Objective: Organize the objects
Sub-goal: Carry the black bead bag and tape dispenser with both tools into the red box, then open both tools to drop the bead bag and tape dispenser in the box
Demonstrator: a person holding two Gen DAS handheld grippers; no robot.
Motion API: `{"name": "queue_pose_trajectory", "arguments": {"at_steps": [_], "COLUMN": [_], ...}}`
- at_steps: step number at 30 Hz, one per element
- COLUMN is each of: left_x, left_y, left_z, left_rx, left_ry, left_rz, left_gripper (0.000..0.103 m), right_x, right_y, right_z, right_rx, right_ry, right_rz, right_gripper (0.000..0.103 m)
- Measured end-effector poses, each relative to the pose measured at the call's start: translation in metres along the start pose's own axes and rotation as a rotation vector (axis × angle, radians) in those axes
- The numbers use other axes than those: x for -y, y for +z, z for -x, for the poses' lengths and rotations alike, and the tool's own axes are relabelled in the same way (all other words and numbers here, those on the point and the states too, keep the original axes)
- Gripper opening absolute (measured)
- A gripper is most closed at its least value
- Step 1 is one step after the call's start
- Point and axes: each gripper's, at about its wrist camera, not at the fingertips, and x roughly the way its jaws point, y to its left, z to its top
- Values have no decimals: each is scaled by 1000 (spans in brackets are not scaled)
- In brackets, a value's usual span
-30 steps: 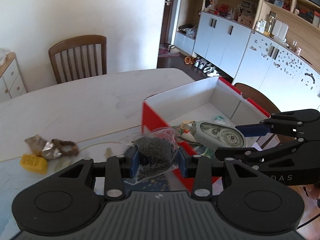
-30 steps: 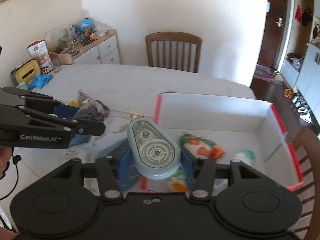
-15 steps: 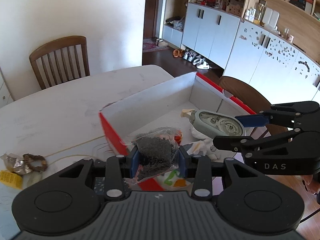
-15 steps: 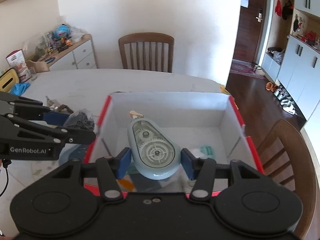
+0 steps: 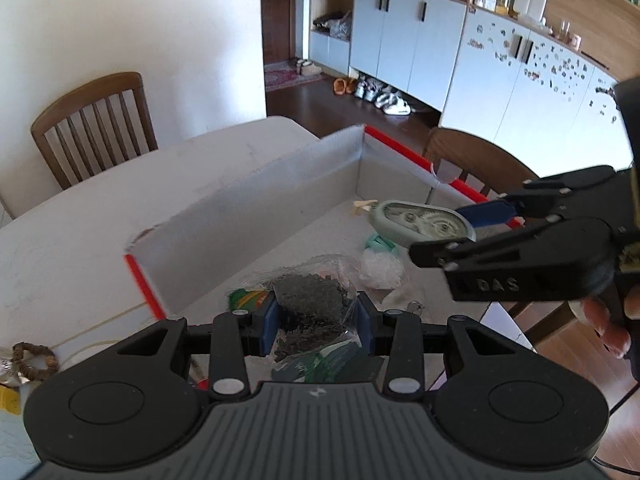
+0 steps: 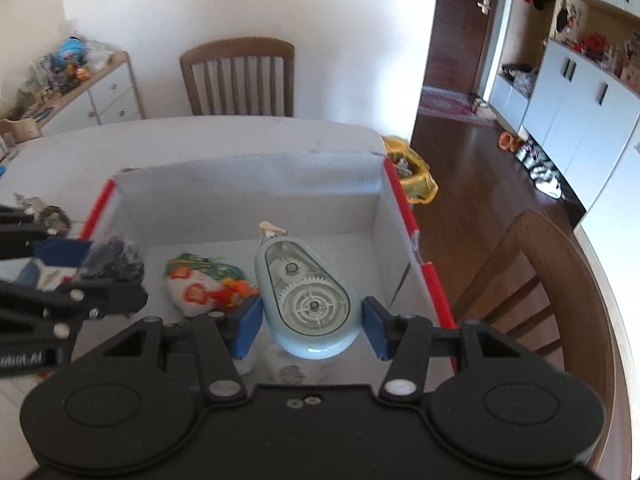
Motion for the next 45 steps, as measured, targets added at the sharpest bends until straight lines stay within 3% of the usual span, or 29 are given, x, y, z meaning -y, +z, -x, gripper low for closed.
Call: {"name": "queue_pose_trajectory", "arguments": {"at_steps": [16,27,31,39,45], "left_x": [-5,-2,-2,-8,-10], "left_y": [4,4,6,1,1], "left_z": [-57,-73,-77,-70,-54], "left_rx": [-114,-173,-185,-161,-118], "left_ry": [36,23,20,3,-15], "left_rz": [3,-10,-14,17,31], "left_gripper": [38,40,41,64,68], "right_x": [-10,-9,-4,5,11], "right_y": [0,-8,-8,-8,-5], "right_z": [-55,-63,-62,-55,-38], "right_rx": [-121,-133,-136,-123,-94], "right_ry": [-17,-13,-21,-22,-16], "right_rz": [86,87,75,37,10], "right_gripper": [53,54,58,62,68]}}
